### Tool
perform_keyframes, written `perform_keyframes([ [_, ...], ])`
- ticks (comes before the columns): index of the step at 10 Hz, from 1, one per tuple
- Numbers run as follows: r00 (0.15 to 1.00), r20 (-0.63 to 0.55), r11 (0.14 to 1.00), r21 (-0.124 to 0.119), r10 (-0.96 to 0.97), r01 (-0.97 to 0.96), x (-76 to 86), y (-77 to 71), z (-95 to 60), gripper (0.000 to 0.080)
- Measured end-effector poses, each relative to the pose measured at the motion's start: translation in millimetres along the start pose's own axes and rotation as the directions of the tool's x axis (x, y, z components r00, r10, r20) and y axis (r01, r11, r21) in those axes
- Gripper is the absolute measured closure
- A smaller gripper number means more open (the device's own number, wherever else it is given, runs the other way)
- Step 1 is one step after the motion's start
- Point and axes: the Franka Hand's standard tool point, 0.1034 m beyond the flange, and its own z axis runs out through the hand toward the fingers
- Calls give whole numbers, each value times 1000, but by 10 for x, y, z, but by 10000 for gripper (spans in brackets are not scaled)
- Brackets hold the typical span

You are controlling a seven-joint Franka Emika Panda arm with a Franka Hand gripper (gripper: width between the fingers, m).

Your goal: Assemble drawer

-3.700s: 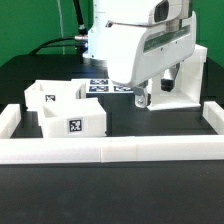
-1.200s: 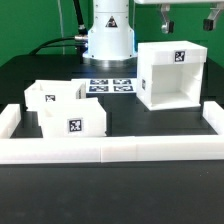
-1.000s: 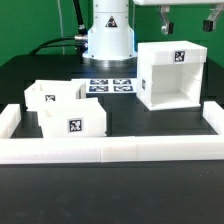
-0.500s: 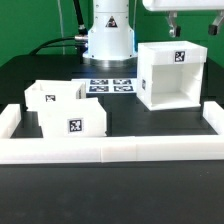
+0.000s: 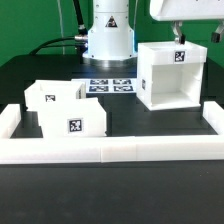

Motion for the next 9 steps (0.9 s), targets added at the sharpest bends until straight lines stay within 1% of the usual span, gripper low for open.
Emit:
perform_keyframes([
  [1,1000,-7,1000,16,14,-14,-58,-21,54,150],
  [2,1000,-14,1000,22,16,-16,-113,-37,110,150],
  [4,1000,-16,1000,27,12,-12,-161,-65,187,150],
  [5,1000,-13,999,32,18,-18,-168,-57,195,150],
  [6,1000,-11,999,35,20,-20,-172,-41,197,272],
  [7,1000,-9,999,38,26,-25,-176,-34,200,272],
  [8,1000,-8,999,38,28,-28,-182,-30,206,447],
  [9,1000,-5,999,38,28,-28,-193,-30,217,585],
])
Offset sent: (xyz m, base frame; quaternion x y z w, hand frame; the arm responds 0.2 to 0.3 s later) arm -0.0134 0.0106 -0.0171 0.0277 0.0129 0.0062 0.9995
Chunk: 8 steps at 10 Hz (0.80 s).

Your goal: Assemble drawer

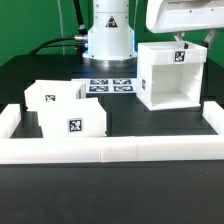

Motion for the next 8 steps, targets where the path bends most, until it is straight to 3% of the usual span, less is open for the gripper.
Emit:
perform_keyframes([
  [1,1000,3,1000,0,3,-3,-18,-11,21,722],
  [3,1000,9,1000,0,-2,2,-37,-13,50,763],
  [5,1000,2,1000,-3,-8,8,1,56,-14,763],
  [8,1000,7,1000,-2,-9,9,-19,48,17,763],
])
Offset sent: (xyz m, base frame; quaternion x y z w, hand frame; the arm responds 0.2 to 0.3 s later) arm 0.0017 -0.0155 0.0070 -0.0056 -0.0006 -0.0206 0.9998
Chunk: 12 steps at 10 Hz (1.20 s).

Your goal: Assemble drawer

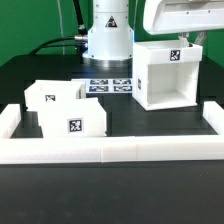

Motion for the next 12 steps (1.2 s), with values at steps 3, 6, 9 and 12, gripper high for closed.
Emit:
perform_keyframes([
  [3,1000,4,1000,0,1,-1,-8,6,17,762],
  [6,1000,-8,1000,2,25,-25,177,208,19,762],
  [9,998,-29,998,5,58,-58,418,359,8,762],
  [12,995,-66,997,11,76,-76,749,443,-5,762],
])
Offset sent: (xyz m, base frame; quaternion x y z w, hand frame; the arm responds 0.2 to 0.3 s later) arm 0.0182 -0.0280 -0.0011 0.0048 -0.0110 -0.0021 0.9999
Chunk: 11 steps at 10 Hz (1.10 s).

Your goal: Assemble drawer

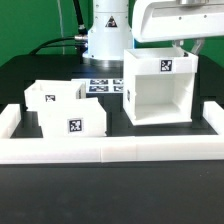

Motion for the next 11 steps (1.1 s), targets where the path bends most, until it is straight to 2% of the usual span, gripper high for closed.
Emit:
perform_keyframes([
  [5,999,-49,1000,10,14,-13,526,26,18,762],
  [8,996,-81,1000,9,24,-24,806,114,23,762],
  [11,995,-98,1000,8,25,-24,943,156,24,762],
])
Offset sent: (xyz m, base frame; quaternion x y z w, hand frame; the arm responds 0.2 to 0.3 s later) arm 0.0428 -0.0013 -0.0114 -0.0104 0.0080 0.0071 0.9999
